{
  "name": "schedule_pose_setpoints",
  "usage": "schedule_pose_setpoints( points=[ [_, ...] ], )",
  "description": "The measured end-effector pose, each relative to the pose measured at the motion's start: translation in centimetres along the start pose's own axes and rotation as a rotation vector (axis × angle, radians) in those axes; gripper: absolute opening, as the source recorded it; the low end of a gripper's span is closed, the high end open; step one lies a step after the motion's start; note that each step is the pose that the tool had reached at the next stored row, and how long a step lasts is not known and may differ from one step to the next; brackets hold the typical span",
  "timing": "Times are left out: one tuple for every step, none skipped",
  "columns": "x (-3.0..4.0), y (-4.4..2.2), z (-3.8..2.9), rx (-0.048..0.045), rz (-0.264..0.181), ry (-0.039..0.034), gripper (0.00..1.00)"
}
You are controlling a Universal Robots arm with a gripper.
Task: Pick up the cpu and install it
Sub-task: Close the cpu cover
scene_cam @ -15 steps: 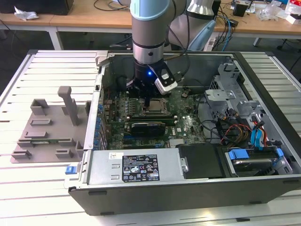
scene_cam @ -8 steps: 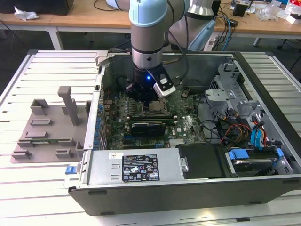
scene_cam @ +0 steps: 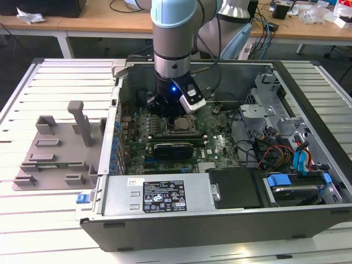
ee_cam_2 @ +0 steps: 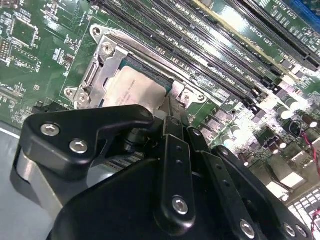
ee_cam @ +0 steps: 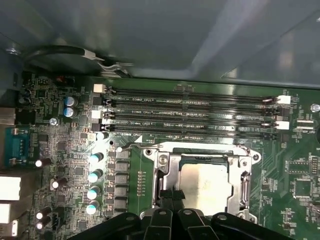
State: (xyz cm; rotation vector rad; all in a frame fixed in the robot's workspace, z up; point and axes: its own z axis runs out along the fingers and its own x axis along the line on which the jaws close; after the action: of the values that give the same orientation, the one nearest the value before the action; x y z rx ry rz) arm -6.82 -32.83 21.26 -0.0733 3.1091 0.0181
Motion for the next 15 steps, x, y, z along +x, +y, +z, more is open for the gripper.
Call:
schedule_pose_setpoints(
  points=[
    [-0.02, 0.00, -0.41, 0.0009, 0.000, 0.0001, 0.11],
    [-0.04, 0.01, -1.16, 0.0025, 0.000, 0.0001, 0.11],
    [-0.05, 0.02, -1.56, 0.0030, 0.000, 0.0001, 0.11],
    [-0.11, 0.02, -1.56, 0.0030, 0.000, 0.0001, 0.11],
    [-0.49, -0.02, -1.56, 0.0031, 0.000, 0.0009, 0.11],
    [-0.85, -0.05, -1.54, 0.0030, 0.001, 0.0019, 0.11],
    [-1.51, -0.11, -1.52, 0.0029, 0.001, 0.0041, 0.11],
    [-1.92, -0.13, -1.51, 0.0028, 0.001, 0.0052, 0.11],
    [-2.16, -0.14, -1.50, 0.0028, 0.001, 0.0060, 0.11],
    [-2.41, -0.16, -1.50, 0.0028, 0.001, 0.0069, 0.11],
    [-2.68, -0.17, -1.69, 0.0028, 0.001, 0.0078, 0.11],
    [-2.70, -0.16, -2.20, 0.0030, 0.001, 0.0078, 0.11],
    [-2.71, -0.16, -2.40, 0.0032, 0.001, 0.0078, 0.11],
    [-2.72, -0.16, -2.49, 0.0032, 0.001, 0.0078, 0.11],
    [-2.72, -0.15, -2.49, 0.0030, 0.001, 0.0076, 0.11]
  ],
)
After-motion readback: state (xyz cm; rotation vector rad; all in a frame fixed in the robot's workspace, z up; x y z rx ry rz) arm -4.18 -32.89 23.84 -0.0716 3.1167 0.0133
